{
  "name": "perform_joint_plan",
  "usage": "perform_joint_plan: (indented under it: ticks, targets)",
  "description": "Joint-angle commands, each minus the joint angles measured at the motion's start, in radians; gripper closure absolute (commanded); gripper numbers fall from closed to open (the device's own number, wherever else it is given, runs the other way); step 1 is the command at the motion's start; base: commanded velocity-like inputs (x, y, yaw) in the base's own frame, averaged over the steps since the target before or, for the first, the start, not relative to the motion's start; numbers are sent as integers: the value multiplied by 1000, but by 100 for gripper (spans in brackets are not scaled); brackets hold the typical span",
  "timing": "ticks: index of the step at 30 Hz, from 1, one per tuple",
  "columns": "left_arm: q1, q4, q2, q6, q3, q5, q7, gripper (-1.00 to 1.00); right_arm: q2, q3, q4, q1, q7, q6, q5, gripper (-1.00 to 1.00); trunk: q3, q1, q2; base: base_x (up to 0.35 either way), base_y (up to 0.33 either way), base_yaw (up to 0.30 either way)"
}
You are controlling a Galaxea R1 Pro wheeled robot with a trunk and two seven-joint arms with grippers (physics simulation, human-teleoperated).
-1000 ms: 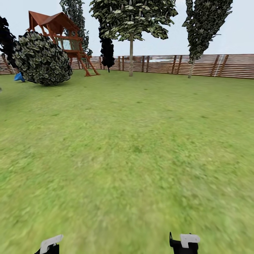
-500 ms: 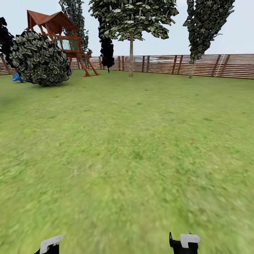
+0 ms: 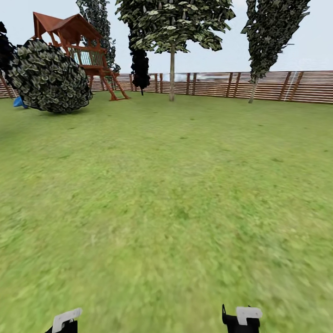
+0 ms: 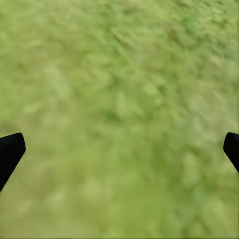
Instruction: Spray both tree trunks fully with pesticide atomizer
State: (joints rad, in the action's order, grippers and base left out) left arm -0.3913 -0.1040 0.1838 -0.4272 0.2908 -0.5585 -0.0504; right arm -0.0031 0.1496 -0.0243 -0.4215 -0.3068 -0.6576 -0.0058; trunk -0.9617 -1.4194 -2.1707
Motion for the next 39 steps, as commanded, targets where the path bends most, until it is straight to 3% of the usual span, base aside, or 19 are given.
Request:
perform_joint_plan:
  ticks: [1,39]
  targets:
    - [-1,0,0,-2,8,-3,-5,100,0,8,0,0,-8,0,0,-100,-1,0,0,345,0,0]
    - [0,0,0,-5,8,-3,-5,100,9,8,1,0,-1,3,-1,-100,-1,0,0,345,0,-36]
